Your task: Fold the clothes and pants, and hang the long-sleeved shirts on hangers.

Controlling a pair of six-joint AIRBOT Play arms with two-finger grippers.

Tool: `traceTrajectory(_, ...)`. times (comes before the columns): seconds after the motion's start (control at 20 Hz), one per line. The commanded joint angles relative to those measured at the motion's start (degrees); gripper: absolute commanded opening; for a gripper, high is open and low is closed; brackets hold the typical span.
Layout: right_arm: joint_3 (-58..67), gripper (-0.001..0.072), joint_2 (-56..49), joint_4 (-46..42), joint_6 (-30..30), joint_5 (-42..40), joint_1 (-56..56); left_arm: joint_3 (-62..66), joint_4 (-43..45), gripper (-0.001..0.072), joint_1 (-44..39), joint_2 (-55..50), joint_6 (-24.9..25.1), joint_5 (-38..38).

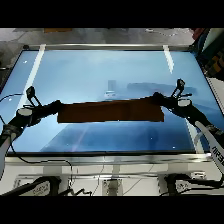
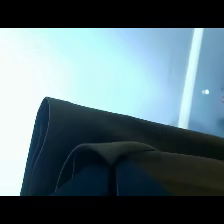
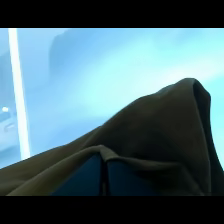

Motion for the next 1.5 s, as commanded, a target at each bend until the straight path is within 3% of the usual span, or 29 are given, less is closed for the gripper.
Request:
traceTrajectory(0.0, 0.72, 0.0011, -1.49, -1.62, 0.00, -0.22, 0.07, 0.07, -0.52, 0.0159, -1.51, -2.49, 0.02, 1.57)
traceTrajectory(0.1, 0.72, 0.0028, -1.49, -1.64, -0.02, -0.11, 0.07, 0.07, -0.52, 0.0400, -2.08, -3.06, 0.04, 3.39)
traceTrajectory(0.15, 0.72, 0.0177, -1.49, -1.64, -0.02, 0.04, 0.07, 0.22, -0.50, 0.0537, -2.03, -3.04, 0.07, 4.13)
traceTrajectory(0.2, 0.72, 0.0442, -1.49, -1.62, -0.02, 0.17, 0.07, 0.66, -0.33, 0.0596, -1.90, -3.04, 0.28, 4.35)
traceTrajectory(0.25, 0.72, 0.0559, -1.44, -1.64, 0.00, 0.35, 0.07, 1.14, 0.17, 0.0596, -1.60, -3.02, 0.85, 4.28)
traceTrajectory(0.4, 0.74, 0.0559, -0.87, -2.05, -0.02, 1.29, -0.07, 1.64, 3.96, 0.0595, 0.50, -3.02, 0.55, 2.40)
traceTrajectory(0.6, 2.32, 0.0559, 0.13, -7.82, -0.04, 8.15, -1.49, 2.19, 11.06, 0.0595, 7.15, -4.07, -4.50, -10.97)
traceTrajectory(0.85, 8.66, 0.0559, 0.15, -12.02, -0.02, 21.24, -1.29, 10.38, 11.54, 0.0622, 10.21, -13.29, -4.22, -27.63)
traceTrajectory(0.9, 9.68, 0.0559, 0.13, -12.00, -0.02, 22.45, -1.29, 13.03, 11.13, 0.0655, 9.90, -15.58, -4.22, -29.97)
traceTrajectory(1.05, 11.85, 0.0557, 0.13, -11.93, -0.02, 25.16, -1.29, 19.08, 9.79, 0.0652, 9.29, -20.52, -3.78, -33.59)
traceTrajectory(1.25, 11.98, 0.0548, -0.09, -11.93, -0.02, 25.24, -0.81, 20.63, 10.21, 0.0546, 5.60, -22.71, 0.55, -35.04)
traceTrajectory(1.3, 11.98, 0.0546, -0.07, -11.87, -0.02, 24.96, -0.17, 20.63, 10.23, 0.0490, 4.22, -22.80, 1.77, -35.04)
traceTrajectory(1.35, 11.98, 0.0546, -0.09, -11.87, -0.04, 24.79, 0.79, 20.79, 10.21, 0.0297, 2.97, -22.64, 3.76, -35.21)
traceTrajectory(1.4, 11.98, 0.0527, -0.07, -12.00, -0.31, 24.46, 2.34, 21.49, 10.23, 0.0003, 2.16, -22.38, 5.73, -36.68)
traceTrajectory(1.45, 11.98, 0.0326, -0.07, -12.20, -0.33, 23.71, 4.13, 22.62, 10.27, 0.0013, 1.79, -22.05, 6.80, -38.80)
